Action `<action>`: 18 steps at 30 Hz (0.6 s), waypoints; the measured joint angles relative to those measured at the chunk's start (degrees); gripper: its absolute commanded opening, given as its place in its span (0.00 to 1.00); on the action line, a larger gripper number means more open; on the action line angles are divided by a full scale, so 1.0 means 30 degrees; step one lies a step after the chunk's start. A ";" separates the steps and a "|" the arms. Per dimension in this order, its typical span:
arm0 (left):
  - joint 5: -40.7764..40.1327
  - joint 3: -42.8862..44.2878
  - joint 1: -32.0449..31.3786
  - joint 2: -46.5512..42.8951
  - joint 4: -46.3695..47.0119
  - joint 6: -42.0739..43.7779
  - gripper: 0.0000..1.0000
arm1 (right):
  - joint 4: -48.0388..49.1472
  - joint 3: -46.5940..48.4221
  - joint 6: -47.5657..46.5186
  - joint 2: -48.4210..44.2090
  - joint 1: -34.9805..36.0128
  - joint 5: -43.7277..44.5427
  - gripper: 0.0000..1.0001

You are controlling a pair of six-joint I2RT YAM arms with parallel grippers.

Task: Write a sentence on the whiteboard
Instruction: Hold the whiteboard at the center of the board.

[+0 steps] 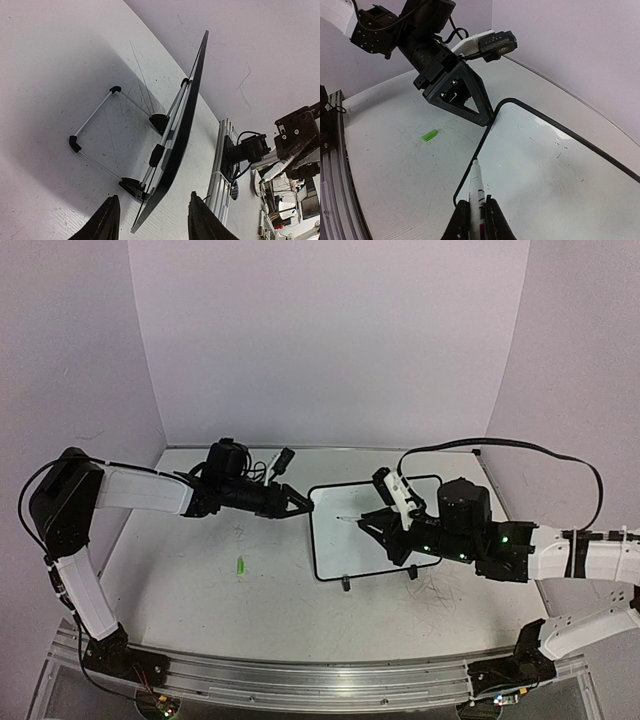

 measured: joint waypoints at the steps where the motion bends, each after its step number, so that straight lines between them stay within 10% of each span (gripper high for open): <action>1: 0.0043 0.0000 0.0000 0.0088 0.0016 -0.0064 0.44 | 0.0085 0.0000 0.0000 0.0040 0.0024 0.0005 0.00; 18: 0.0685 0.0101 0.0086 0.0666 0.0600 -0.0196 0.29 | 0.0679 0.0019 0.0022 0.1634 0.1163 0.0935 0.00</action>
